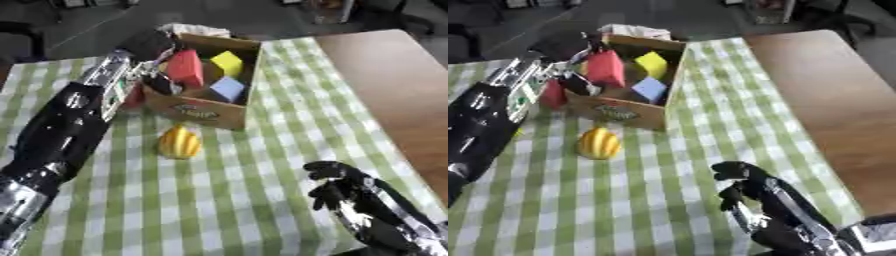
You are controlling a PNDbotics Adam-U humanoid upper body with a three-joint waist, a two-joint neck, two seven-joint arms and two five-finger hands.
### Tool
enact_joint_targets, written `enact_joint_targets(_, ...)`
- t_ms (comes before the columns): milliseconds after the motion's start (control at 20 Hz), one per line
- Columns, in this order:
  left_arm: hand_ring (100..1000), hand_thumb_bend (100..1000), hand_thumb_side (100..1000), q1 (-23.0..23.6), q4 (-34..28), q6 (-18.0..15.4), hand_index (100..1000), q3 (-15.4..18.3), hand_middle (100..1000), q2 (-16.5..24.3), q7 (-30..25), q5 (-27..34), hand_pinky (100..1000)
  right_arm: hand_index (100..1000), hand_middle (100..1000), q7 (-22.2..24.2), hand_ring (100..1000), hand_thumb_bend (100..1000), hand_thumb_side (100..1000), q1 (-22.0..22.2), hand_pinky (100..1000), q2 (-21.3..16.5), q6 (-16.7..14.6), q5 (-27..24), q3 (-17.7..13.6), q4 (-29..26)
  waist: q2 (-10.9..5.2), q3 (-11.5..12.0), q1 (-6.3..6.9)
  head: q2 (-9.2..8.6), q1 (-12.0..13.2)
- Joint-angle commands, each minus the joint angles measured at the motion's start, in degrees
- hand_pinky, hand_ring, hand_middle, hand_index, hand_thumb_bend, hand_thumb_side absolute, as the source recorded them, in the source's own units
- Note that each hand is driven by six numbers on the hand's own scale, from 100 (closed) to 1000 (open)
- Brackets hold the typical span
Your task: Pick up objects on the table and place them in the box.
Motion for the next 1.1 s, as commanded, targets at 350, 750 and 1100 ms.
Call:
enact_joint_targets(350,761,632,770,-0.38,-2.00,-4.03,959,-0.03,833,3.54,-1.77,-4.19,811,759,829,-0.15,503,100,473,-0.47,700,-0.30,-0.04,-0.05,-0.42,-0.72,-0.69,0.42,-0.21,0.26,-0.43)
enact_joint_targets(750,774,539,854,2.88,-12.15,-5.78,969,1.35,873,11.45,-9.09,2.76,811,759,829,-0.48,503,100,472,-0.35,700,-0.54,-0.06,0.36,-0.79,-0.59,-0.93,1.64,0.20,0.26,-1.40)
enact_joint_targets(1100,756,446,506,8.63,-16.94,-0.72,957,6.89,839,18.68,-16.10,9.83,795,758,828,-0.79,503,100,474,-0.24,699,-0.80,-0.11,0.65,-1.09,-0.63,-1.08,2.54,0.54,0.26,-1.90)
